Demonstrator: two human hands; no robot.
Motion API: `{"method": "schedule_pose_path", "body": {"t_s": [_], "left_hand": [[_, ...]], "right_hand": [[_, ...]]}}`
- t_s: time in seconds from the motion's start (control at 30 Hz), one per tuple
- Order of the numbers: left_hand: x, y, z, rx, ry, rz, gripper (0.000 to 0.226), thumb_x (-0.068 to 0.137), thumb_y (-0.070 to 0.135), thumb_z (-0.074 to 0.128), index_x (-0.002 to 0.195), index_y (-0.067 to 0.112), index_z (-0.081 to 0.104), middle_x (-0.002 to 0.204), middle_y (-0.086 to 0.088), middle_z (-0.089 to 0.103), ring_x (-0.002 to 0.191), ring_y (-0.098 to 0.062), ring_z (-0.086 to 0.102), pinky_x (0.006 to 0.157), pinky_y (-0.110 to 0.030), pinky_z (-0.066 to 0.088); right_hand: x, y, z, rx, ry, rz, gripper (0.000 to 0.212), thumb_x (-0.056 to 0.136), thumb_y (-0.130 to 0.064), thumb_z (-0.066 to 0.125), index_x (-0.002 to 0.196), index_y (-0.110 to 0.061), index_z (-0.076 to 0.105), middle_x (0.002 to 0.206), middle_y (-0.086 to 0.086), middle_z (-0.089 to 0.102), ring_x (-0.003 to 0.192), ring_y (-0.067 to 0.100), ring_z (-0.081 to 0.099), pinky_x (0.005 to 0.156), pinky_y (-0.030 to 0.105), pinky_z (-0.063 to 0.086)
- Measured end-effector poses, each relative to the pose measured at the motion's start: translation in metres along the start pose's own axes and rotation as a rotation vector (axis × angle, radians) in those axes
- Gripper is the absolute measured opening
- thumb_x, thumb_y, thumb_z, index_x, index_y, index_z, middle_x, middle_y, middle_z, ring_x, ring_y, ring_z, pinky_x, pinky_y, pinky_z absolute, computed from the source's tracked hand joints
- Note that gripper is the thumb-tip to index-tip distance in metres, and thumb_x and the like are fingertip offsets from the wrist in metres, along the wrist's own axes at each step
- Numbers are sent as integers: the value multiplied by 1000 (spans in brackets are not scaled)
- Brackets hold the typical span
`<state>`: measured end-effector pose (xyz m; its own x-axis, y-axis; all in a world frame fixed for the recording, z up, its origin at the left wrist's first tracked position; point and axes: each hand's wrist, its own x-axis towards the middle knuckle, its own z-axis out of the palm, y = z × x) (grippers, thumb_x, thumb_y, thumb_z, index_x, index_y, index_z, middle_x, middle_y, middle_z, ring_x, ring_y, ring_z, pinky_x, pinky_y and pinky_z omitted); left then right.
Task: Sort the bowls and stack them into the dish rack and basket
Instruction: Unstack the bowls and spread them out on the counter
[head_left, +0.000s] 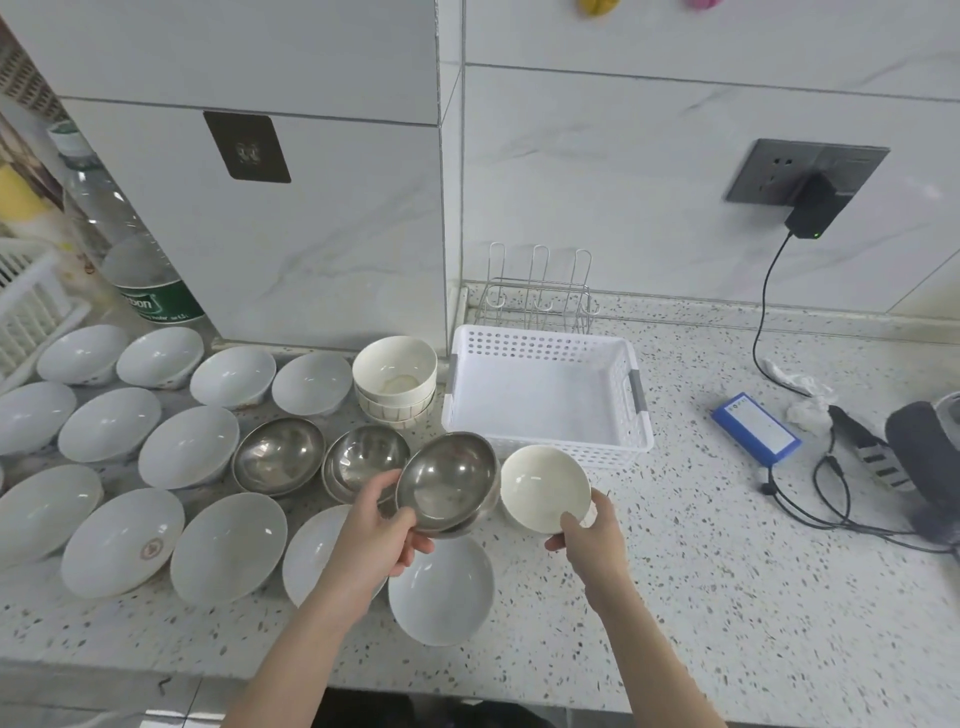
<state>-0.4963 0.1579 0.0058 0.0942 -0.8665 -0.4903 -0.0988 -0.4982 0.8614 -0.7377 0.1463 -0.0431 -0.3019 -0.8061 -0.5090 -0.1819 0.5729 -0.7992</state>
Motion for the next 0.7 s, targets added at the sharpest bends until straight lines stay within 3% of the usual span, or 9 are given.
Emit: {"method": "schedule_pose_path", "body": {"t_s": [0.13, 0.2, 0.33, 0.43, 0.47, 0.53, 0.6, 0.7], "left_hand": [[-3, -2, 15, 127, -69, 44, 48, 92, 5, 49, 125, 39, 45, 69, -15, 72, 47, -9, 58, 43, -19, 40], [-7, -5, 25, 197, -132, 84, 50, 92, 6, 48, 124, 44, 44, 69, -10, 71, 51, -9, 63, 47, -21, 46], [-11, -16, 45, 399, -290, 168, 52, 92, 15, 50, 128, 51, 41, 65, 1, 73, 52, -7, 64, 53, -18, 49], [-9, -23, 57, 488, -358, 197, 53, 94, 18, 50, 136, 46, 37, 61, 0, 70, 49, -4, 62, 53, -18, 50], [-9, -25, 60, 506, -368, 201, 53, 94, 18, 49, 137, 47, 36, 60, 0, 68, 49, -3, 62, 52, -19, 51], [-8, -27, 65, 538, -380, 211, 52, 95, 19, 49, 138, 46, 36, 61, -1, 67, 50, -3, 63, 49, -19, 51], [-8, -28, 67, 580, -417, 220, 52, 97, 22, 50, 142, 42, 33, 65, -1, 68, 51, 0, 64, 46, -16, 47], [-8, -30, 68, 689, -489, 211, 63, 91, 45, 57, 146, 40, 27, 76, 4, 70, 57, 5, 64, 48, -13, 45]], "right_hand": [[-4, 6, -7, 136, -48, 67, 62, 96, -39, 53, 149, -23, 26, 70, 6, 75, 43, 7, 46, 46, 21, 37], [-9, 10, -13, 103, -46, 86, 55, 95, -48, 50, 142, -21, 37, 70, 6, 75, 41, 7, 40, 41, 18, 36], [-26, 23, -29, 20, 6, -16, 35, 96, -51, 45, 101, -22, 65, 54, 3, 68, 39, 6, 41, 48, 25, 39], [-43, 27, -39, 45, -56, -137, 43, 97, -45, 48, 62, -23, 61, 47, -4, 54, 40, 5, 44, 44, 18, 36], [-48, 28, -41, 34, -84, -166, 44, 95, -45, 51, 58, -23, 59, 46, -7, 51, 42, 5, 44, 43, 16, 35], [-53, 30, -46, -30, -130, -195, 29, 90, -38, 57, 69, -19, 65, 45, -8, 52, 41, 2, 45, 43, 13, 34], [-53, 35, -51, -96, -148, -185, 11, 90, -19, 59, 85, -18, 69, 43, -6, 53, 39, 2, 45, 42, 12, 33], [-49, 41, -55, -145, -154, -151, 14, 88, -11, 58, 83, -17, 69, 40, -6, 50, 36, 5, 35, 41, 16, 28]]}}
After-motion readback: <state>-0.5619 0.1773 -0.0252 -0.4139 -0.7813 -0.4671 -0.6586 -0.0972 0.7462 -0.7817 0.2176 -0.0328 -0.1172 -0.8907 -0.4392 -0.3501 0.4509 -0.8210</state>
